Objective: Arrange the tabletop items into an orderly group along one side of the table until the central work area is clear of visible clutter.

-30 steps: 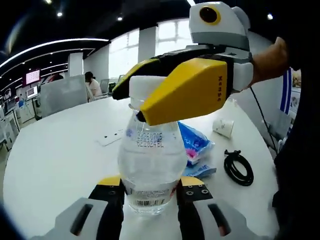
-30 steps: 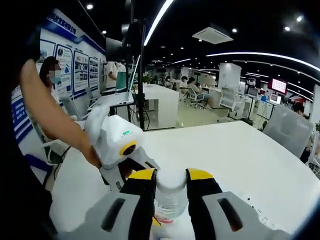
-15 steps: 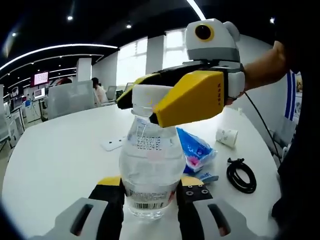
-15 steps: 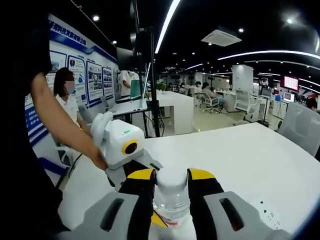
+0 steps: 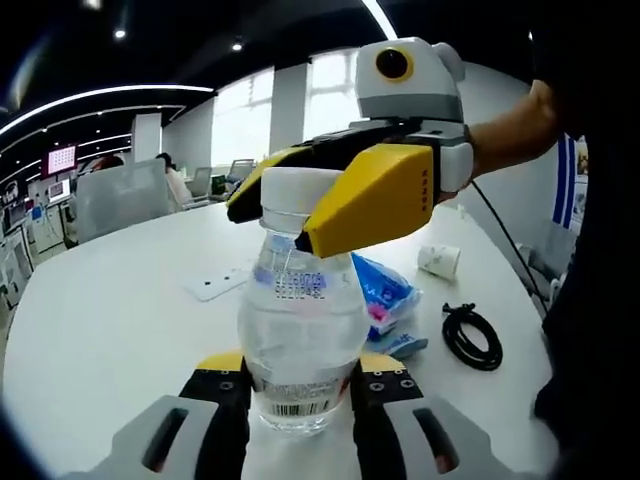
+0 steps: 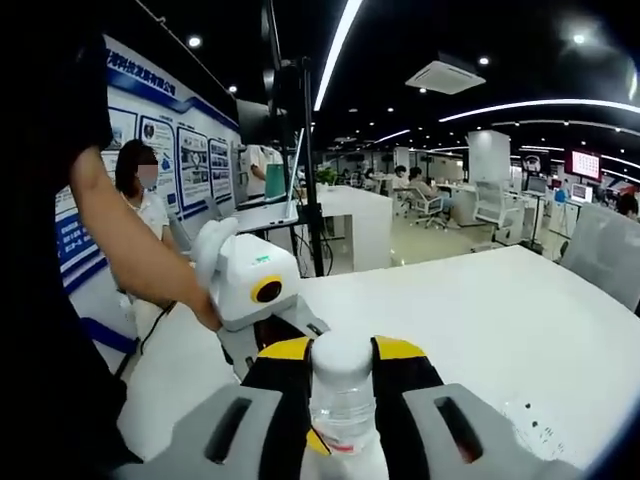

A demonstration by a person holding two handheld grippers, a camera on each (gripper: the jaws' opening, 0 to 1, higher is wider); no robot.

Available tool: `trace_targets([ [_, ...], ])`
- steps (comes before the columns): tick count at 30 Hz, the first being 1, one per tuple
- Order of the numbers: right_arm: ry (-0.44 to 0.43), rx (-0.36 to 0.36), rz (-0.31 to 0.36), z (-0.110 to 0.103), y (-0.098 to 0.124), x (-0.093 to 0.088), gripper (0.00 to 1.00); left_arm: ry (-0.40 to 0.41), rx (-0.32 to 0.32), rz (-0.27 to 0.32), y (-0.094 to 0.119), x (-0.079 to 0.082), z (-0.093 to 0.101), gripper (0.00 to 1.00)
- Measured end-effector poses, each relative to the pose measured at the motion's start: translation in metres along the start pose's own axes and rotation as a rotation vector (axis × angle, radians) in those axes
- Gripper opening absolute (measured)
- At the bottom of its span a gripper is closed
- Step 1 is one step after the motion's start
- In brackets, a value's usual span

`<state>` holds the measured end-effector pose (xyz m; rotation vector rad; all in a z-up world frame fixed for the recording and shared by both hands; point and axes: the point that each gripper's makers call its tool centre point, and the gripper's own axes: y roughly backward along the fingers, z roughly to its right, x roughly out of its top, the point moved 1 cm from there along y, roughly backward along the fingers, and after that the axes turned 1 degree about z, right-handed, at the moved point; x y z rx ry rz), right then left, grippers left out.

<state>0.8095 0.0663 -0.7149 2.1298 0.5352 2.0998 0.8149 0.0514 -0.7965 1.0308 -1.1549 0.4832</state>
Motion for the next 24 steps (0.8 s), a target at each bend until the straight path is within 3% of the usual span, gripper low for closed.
trace_targets([
  [3, -0.057, -0.056, -0.01, 0.005, 0.003, 0.002, 0.17, -0.011, -0.056, -0.008, 0.001, 0.002, 0.0, 0.36],
  [9, -0.066, -0.215, -0.005, 0.01, 0.007, 0.017, 0.17, -0.09, -0.17, -0.02, 0.004, 0.017, -0.005, 0.36],
  [14, -0.077, -0.314, 0.003, 0.007, 0.008, 0.022, 0.17, -0.159, -0.255, -0.054, 0.006, 0.016, -0.007, 0.36],
  [24, -0.105, -0.452, -0.034, 0.009, 0.005, 0.009, 0.17, -0.257, -0.422, -0.117, 0.003, 0.004, -0.002, 0.36],
])
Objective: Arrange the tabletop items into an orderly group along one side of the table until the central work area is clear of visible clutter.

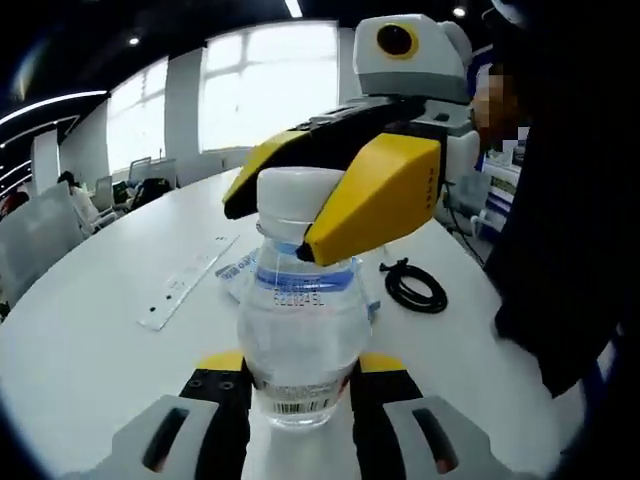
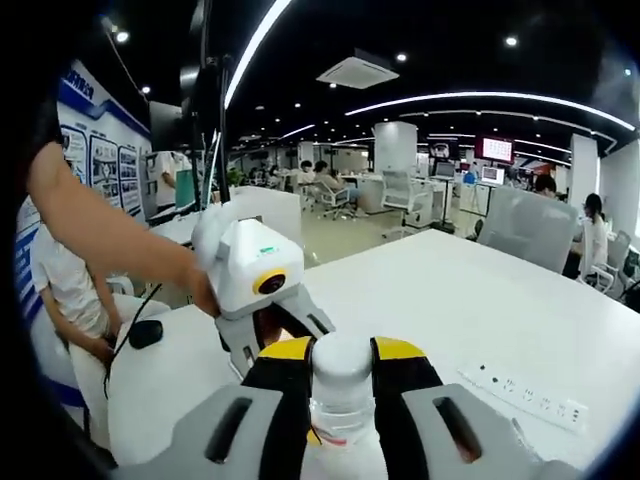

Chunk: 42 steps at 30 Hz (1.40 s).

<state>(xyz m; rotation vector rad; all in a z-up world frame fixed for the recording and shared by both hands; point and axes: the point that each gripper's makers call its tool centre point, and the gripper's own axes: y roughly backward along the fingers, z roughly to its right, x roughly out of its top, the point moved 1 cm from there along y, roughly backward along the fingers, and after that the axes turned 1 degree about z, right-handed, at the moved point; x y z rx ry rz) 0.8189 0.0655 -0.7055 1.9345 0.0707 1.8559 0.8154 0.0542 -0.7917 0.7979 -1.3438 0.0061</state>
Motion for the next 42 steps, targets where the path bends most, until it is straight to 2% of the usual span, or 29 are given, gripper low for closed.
trace_targets([
  [9, -0.043, -0.025, 0.004, 0.0, -0.002, 0.002, 0.17, -0.085, -0.108, -0.074, -0.003, -0.001, -0.002, 0.36],
  [13, -0.054, -0.013, -0.004, 0.002, -0.005, -0.001, 0.17, -0.089, -0.139, -0.108, -0.005, -0.006, -0.001, 0.36],
  [14, -0.062, -0.012, 0.005, 0.002, -0.005, 0.001, 0.17, -0.081, -0.145, -0.089, -0.005, -0.002, -0.001, 0.36],
  [16, -0.07, -0.008, 0.008, 0.002, -0.006, 0.001, 0.17, -0.089, -0.163, -0.11, -0.005, -0.004, 0.0, 0.36],
  [19, -0.125, 0.01, 0.013, 0.003, -0.009, 0.003, 0.17, -0.099, -0.196, -0.127, -0.004, -0.004, 0.001, 0.36],
  [24, -0.165, 0.029, 0.015, 0.006, -0.01, 0.003, 0.16, -0.126, -0.252, -0.164, -0.003, -0.005, -0.001, 0.36],
  [33, -0.206, 0.051, 0.041, 0.005, -0.007, 0.005, 0.16, -0.173, -0.271, -0.191, -0.002, -0.005, 0.001, 0.36],
  [40, -0.187, 0.046, 0.05, 0.005, -0.007, 0.006, 0.16, -0.193, -0.259, -0.252, 0.0, -0.011, -0.004, 0.37],
  [42, -0.215, 0.052, 0.048, 0.006, -0.007, 0.005, 0.16, -0.196, -0.241, -0.276, 0.002, -0.015, -0.005, 0.38],
])
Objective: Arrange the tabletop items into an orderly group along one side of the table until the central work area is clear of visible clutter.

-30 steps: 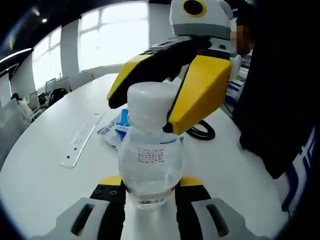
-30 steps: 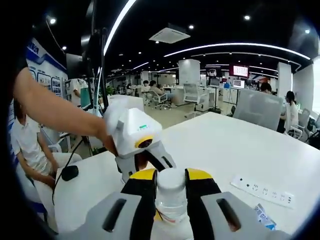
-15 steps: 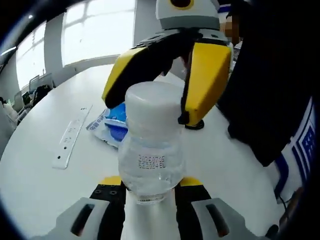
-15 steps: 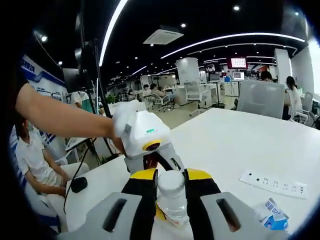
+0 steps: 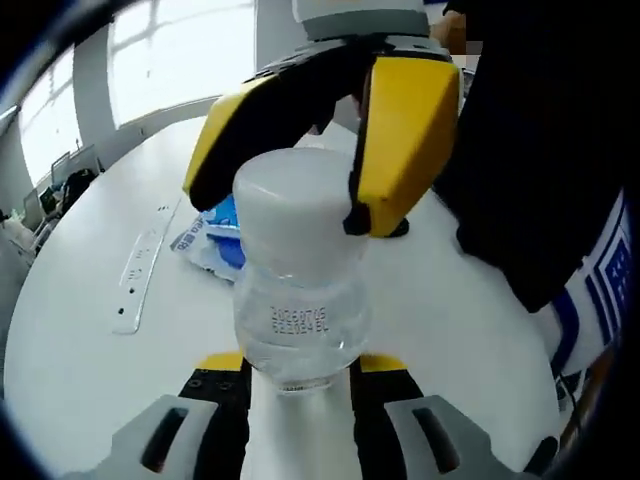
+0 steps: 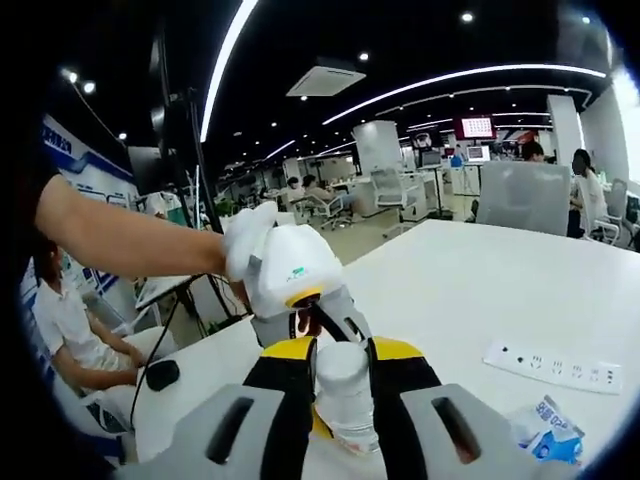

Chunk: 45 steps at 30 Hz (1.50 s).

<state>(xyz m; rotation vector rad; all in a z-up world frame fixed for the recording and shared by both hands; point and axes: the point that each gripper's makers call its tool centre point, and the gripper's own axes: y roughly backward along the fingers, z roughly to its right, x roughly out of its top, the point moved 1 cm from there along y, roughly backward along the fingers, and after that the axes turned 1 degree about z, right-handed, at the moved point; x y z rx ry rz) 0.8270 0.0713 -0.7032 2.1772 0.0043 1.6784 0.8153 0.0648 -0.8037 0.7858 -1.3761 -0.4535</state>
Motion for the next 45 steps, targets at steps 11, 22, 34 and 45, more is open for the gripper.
trace_targets([
  [11, -0.007, -0.007, 0.033, 0.005, 0.014, 0.0, 0.27, 0.165, 0.123, 0.031, 0.021, -0.003, 0.003, 0.43],
  [22, -0.017, -0.005, 0.024, 0.004, 0.041, -0.012, 0.39, 0.319, 0.283, 0.143, 0.035, 0.004, 0.027, 0.48],
  [34, 0.041, 0.001, 0.005, 0.0, 0.083, -0.033, 0.49, 0.468, 0.542, 0.22, 0.052, 0.005, 0.054, 0.53],
  [45, 0.082, -0.038, 0.002, 0.016, 0.136, -0.046, 0.62, 0.643, 0.682, 0.37, 0.046, 0.046, 0.089, 0.71],
])
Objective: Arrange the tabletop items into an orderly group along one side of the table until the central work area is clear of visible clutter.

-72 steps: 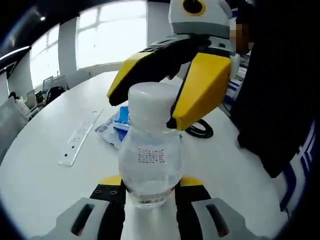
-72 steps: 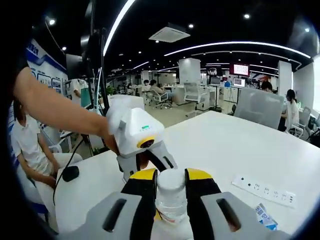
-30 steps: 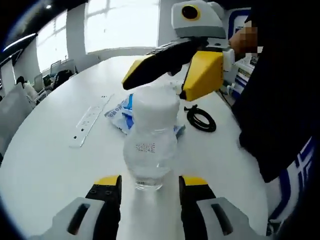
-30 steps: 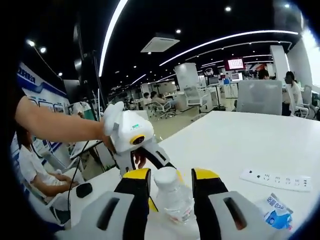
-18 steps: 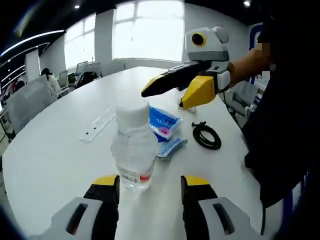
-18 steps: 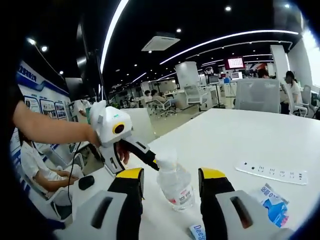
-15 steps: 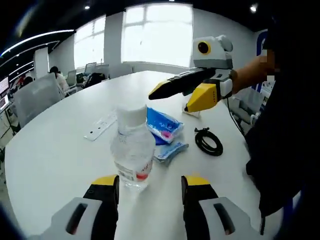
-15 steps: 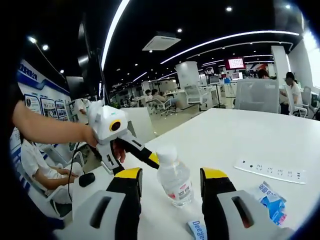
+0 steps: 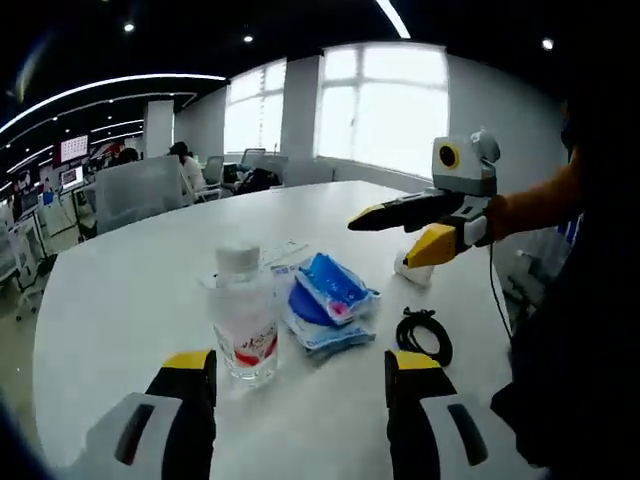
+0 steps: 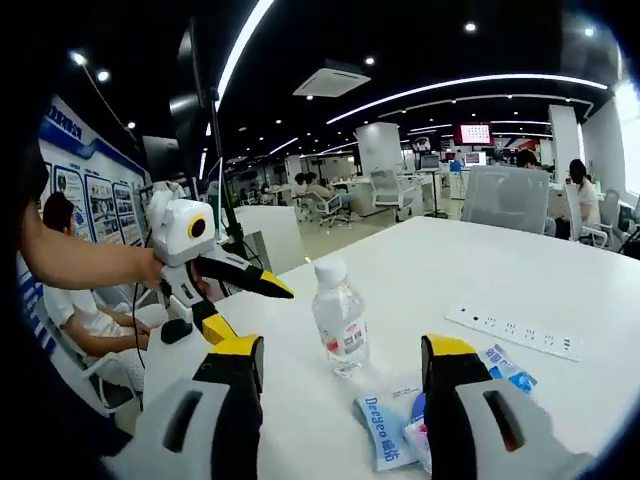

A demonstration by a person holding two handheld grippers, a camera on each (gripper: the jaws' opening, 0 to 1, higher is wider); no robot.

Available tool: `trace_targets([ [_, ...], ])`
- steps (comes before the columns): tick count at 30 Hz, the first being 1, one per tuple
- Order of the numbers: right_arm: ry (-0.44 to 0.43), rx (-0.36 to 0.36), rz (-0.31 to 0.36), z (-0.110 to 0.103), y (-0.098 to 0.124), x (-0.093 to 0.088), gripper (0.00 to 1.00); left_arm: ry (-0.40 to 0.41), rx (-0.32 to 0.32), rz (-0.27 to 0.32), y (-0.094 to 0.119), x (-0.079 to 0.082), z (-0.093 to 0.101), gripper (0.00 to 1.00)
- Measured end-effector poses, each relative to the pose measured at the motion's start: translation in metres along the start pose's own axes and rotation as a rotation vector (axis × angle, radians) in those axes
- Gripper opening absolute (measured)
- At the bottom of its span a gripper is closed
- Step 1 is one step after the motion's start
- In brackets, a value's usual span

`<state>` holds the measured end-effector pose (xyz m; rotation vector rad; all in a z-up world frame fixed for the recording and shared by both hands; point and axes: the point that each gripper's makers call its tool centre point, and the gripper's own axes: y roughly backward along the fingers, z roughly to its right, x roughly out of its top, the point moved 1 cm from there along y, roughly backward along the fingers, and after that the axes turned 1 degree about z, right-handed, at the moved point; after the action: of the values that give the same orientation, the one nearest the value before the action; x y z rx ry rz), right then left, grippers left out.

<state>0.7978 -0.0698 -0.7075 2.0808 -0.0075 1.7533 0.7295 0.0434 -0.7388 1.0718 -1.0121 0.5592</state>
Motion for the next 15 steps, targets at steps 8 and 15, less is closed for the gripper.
trace_targets([
  [8, 0.004, -0.065, -0.021, 0.023, 0.048, -0.019, 0.67, 0.028, 0.073, 0.066, 0.002, 0.013, 0.029, 0.79],
  [15, 0.001, -0.14, -0.03, 0.048, 0.098, -0.036, 0.72, 0.049, 0.139, 0.107, -0.001, 0.019, 0.05, 0.87],
])
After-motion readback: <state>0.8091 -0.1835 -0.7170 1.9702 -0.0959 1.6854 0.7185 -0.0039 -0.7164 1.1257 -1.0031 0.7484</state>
